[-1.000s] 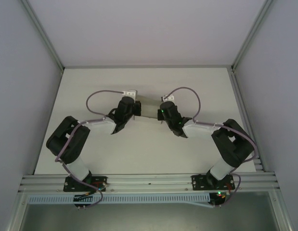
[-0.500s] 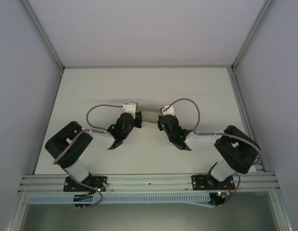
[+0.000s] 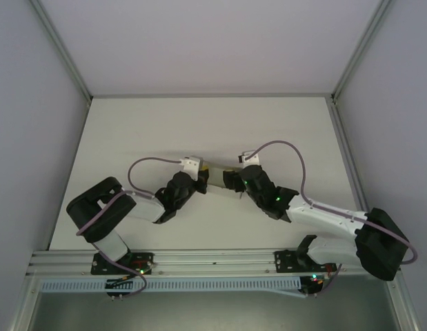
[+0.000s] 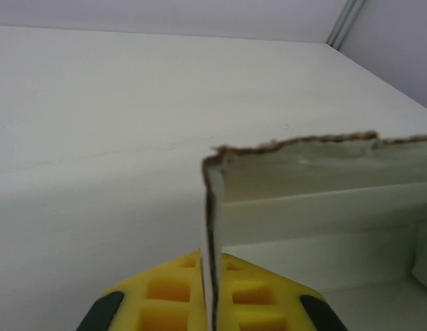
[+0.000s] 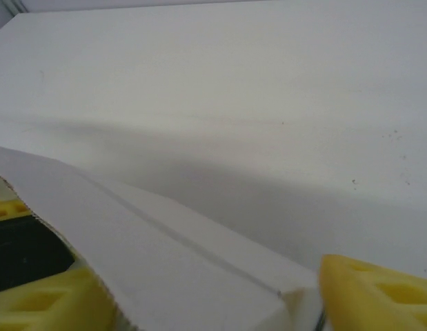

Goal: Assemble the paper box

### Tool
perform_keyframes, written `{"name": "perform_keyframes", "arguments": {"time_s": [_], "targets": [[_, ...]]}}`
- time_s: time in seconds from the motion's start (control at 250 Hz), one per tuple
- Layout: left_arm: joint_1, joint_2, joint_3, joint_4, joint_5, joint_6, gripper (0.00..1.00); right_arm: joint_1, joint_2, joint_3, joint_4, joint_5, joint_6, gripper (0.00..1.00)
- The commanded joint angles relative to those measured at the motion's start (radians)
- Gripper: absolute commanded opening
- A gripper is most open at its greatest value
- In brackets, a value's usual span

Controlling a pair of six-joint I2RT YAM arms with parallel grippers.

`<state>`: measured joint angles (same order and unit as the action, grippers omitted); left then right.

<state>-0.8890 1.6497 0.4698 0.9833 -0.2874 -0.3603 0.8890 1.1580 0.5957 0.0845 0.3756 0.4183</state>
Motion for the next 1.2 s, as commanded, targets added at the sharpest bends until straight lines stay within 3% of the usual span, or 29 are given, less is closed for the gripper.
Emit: {"name": "perform_keyframes", "arguments": {"time_s": [0.0, 0.303, 0.443, 0.755, 0.87, 1.014, 1.138, 1.194], "targets": [[-0.016, 0.002, -0.014, 0.037, -0.002, 0.045, 0.02, 0.005, -0.06, 0.032, -0.143, 0.002, 0.036, 0.83], [-0.068, 0.002, -0.033, 0.093, -0.099, 0.126, 0.04, 0.007, -0.29, 0.002, -0.108, -0.089, 0.018, 0.94], [-0.076, 0.016, -0.071, 0.183, -0.121, 0.141, 0.07, -0.006, -0.328, 0.001, -0.133, -0.025, 0.017, 0.95], [-0.122, 0.101, -0.115, 0.345, -0.159, 0.193, 0.11, -0.122, -0.224, 0.068, -0.337, -0.05, 0.155, 0.86], [-0.139, 0.119, -0.129, 0.395, -0.168, 0.205, 0.16, -0.142, -0.191, 0.023, -0.296, -0.063, 0.179, 0.81], [-0.148, 0.121, -0.135, 0.399, -0.186, 0.212, 0.26, -0.141, -0.125, -0.042, -0.195, -0.224, 0.164, 0.78], [-0.154, 0.091, -0.155, 0.395, -0.192, 0.211, 0.3, -0.141, -0.06, -0.073, -0.182, -0.235, 0.162, 0.76], [-0.158, 0.069, -0.17, 0.388, -0.197, 0.207, 0.37, -0.141, -0.031, -0.081, -0.181, -0.23, 0.16, 0.76]]}}
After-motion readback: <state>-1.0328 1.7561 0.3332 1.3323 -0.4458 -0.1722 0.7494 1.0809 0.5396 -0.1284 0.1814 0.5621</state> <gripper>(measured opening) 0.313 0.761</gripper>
